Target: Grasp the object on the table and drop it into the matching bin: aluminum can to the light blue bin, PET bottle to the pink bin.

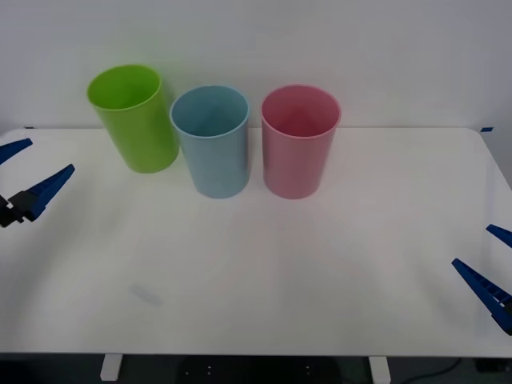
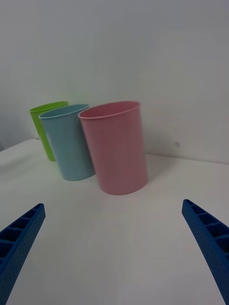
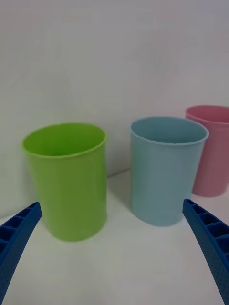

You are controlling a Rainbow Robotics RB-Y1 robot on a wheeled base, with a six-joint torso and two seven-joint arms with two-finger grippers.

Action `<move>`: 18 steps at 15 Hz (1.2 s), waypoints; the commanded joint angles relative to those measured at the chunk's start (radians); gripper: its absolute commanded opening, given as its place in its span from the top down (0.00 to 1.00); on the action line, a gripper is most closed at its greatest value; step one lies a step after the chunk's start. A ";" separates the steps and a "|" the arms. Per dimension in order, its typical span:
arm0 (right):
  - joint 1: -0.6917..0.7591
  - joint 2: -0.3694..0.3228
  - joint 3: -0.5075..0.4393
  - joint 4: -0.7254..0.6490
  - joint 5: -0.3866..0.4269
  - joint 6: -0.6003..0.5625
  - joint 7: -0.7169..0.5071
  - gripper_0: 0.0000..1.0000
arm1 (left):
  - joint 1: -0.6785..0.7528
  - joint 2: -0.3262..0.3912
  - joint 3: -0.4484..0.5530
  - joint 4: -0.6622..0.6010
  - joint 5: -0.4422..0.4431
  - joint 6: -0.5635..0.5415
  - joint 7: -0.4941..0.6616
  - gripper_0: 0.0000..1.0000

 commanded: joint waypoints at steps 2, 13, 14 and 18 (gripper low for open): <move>0.000 0.000 0.000 0.000 0.000 0.000 0.000 0.00 | 0.092 0.035 0.080 0.000 0.001 -0.102 -0.033 0.00; 0.000 0.000 0.000 0.000 0.000 0.000 0.000 0.00 | 0.264 0.040 0.123 0.001 0.041 -0.139 -0.059 0.00; 0.000 0.000 0.000 0.000 0.000 0.000 0.000 0.00 | 0.264 0.038 0.119 0.001 0.044 -0.139 -0.055 0.00; 0.000 0.000 0.000 0.000 0.000 0.000 0.000 0.00 | 0.267 0.038 0.108 0.001 0.051 -0.137 -0.052 0.00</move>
